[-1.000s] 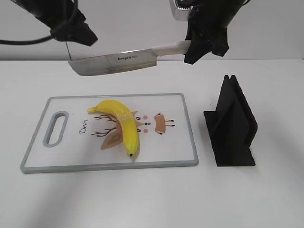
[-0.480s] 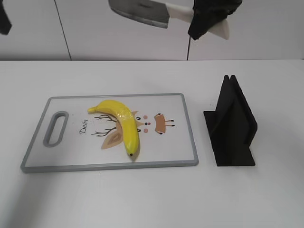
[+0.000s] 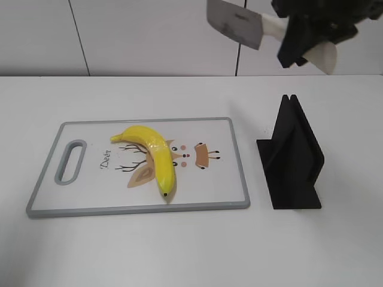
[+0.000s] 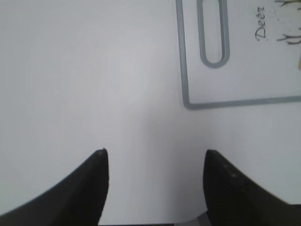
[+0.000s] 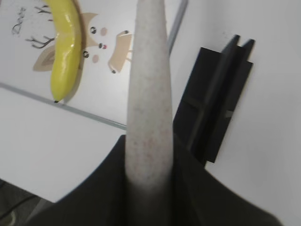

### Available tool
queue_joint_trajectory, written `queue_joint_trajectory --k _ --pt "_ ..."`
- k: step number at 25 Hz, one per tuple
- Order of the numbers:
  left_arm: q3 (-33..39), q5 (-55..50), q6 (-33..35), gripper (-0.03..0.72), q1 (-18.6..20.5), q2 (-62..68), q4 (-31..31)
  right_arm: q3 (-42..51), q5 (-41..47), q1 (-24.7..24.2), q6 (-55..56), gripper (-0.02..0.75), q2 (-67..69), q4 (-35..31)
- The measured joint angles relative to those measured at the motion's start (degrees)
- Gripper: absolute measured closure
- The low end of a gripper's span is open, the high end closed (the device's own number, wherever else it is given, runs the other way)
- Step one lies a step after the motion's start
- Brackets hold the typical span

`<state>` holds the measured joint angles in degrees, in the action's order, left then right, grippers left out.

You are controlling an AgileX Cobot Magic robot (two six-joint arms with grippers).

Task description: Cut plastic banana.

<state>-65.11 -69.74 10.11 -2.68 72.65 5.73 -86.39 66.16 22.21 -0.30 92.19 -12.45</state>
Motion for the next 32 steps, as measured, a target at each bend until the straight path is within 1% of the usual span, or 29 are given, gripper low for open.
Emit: queue_joint_trajectory --k 3,7,10,13,19,25,32 --pt "6.0 0.3 0.0 0.096 0.0 -7.1 0.0 9.0 -5.0 0.0 7.5 0.57 -6.9 4.7" --pt "12.7 3.0 0.0 0.099 0.0 -16.6 -0.5 18.4 -7.3 0.0 15.7 0.57 -13.6 9.3" --pt "17.5 4.8 0.0 0.102 0.0 -23.4 -1.1 24.0 -9.7 0.0 18.6 0.57 -16.2 10.2" --pt "22.7 6.3 0.0 0.101 0.0 -30.3 -1.3 27.7 -12.0 0.0 19.7 0.57 -16.8 10.2" --pt "30.6 8.2 0.0 0.107 0.0 -44.9 -1.3 31.3 -16.6 0.0 20.0 0.57 -16.8 10.1" --pt "36.0 7.9 0.0 0.109 0.0 -58.6 -1.3 32.8 -19.2 0.0 20.0 0.57 -16.7 10.1" --pt "36.6 7.8 0.0 0.122 0.0 -72.1 -0.4 32.8 -19.7 0.0 20.0 0.57 -12.8 9.6"
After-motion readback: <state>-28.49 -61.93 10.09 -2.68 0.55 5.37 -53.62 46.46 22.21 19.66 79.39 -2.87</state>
